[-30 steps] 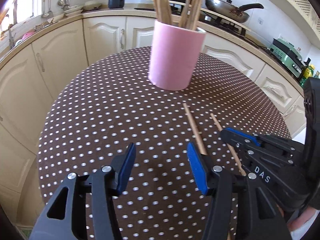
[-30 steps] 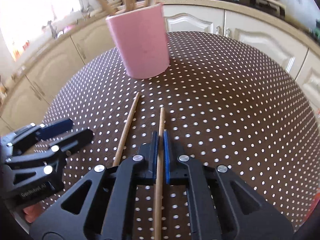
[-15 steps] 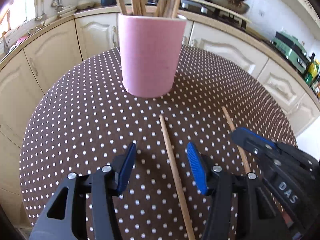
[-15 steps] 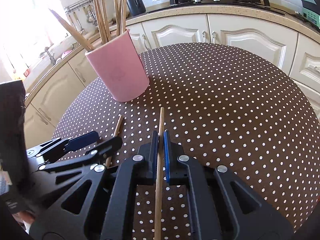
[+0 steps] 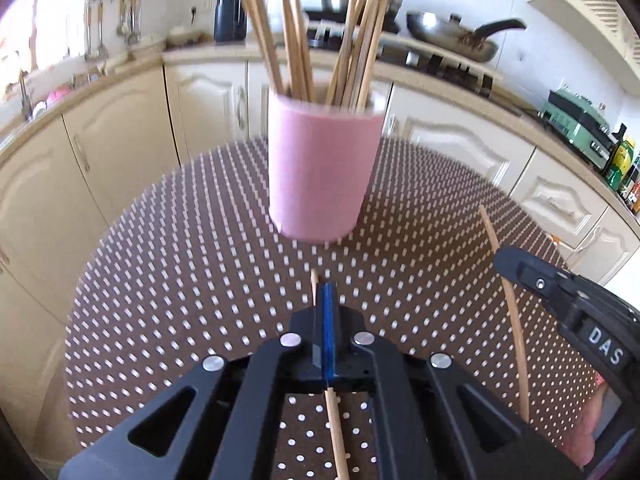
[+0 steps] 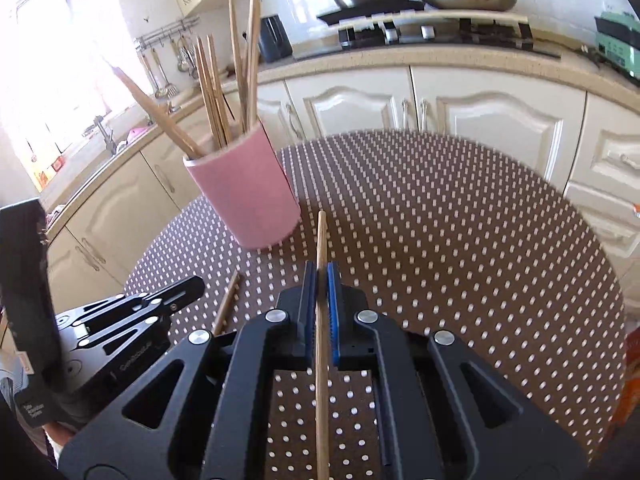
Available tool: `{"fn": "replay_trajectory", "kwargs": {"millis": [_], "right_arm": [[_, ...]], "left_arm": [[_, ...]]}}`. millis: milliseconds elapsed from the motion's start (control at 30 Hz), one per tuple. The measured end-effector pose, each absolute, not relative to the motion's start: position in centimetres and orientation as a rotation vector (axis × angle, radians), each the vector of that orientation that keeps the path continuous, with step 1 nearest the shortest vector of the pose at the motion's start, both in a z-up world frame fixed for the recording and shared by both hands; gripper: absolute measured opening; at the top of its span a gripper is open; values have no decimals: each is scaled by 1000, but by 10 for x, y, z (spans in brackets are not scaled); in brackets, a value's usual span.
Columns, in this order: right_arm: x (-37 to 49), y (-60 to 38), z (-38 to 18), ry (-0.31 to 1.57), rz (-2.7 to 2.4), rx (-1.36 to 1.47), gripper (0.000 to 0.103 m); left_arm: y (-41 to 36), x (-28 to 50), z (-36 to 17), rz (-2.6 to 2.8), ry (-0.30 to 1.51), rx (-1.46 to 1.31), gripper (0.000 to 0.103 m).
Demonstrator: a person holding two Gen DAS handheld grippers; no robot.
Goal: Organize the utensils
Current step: 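Grasp a loose chopstick with the right tool while the left tool grasps another, then lift both held chopsticks upright and carry them over the pink cup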
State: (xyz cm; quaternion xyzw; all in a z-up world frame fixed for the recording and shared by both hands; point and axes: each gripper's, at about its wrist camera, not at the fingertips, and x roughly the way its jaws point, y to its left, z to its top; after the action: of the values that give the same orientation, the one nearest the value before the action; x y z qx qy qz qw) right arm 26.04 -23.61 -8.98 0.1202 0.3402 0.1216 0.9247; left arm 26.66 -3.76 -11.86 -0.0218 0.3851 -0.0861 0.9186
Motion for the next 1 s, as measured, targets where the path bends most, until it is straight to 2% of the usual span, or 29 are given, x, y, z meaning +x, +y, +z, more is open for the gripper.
{"fn": "replay_trajectory", "kwargs": {"millis": [200, 267, 300, 333, 367, 600, 700, 733, 1000], "right_arm": [[257, -235, -79, 670, 257, 239, 6], [258, -236, -81, 678, 252, 252, 6], [259, -237, -83, 687, 250, 261, 6], [260, -239, -86, 697, 245, 274, 6], [261, -239, -88, 701, 241, 281, 6], [261, -242, -95, 716, 245, 300, 6], [261, -242, -98, 719, 251, 303, 6], [262, -242, -99, 722, 252, 304, 6], [264, -240, -100, 715, 255, 309, 6]], "left_arm": [[-35, 268, -116, -235, 788, -18, 1], [-33, 267, -119, -257, 819, -19, 5], [-34, 266, -123, -259, 829, -14, 10], [-34, 266, -126, -258, 839, -4, 32], [-33, 266, -127, -259, 837, -3, 43], [-37, 274, -152, -192, 923, 35, 43], [-48, 274, -155, -159, 916, 109, 11], [-49, 274, -155, -158, 919, 109, 7], [-44, 270, -144, -187, 874, 62, 6]]}}
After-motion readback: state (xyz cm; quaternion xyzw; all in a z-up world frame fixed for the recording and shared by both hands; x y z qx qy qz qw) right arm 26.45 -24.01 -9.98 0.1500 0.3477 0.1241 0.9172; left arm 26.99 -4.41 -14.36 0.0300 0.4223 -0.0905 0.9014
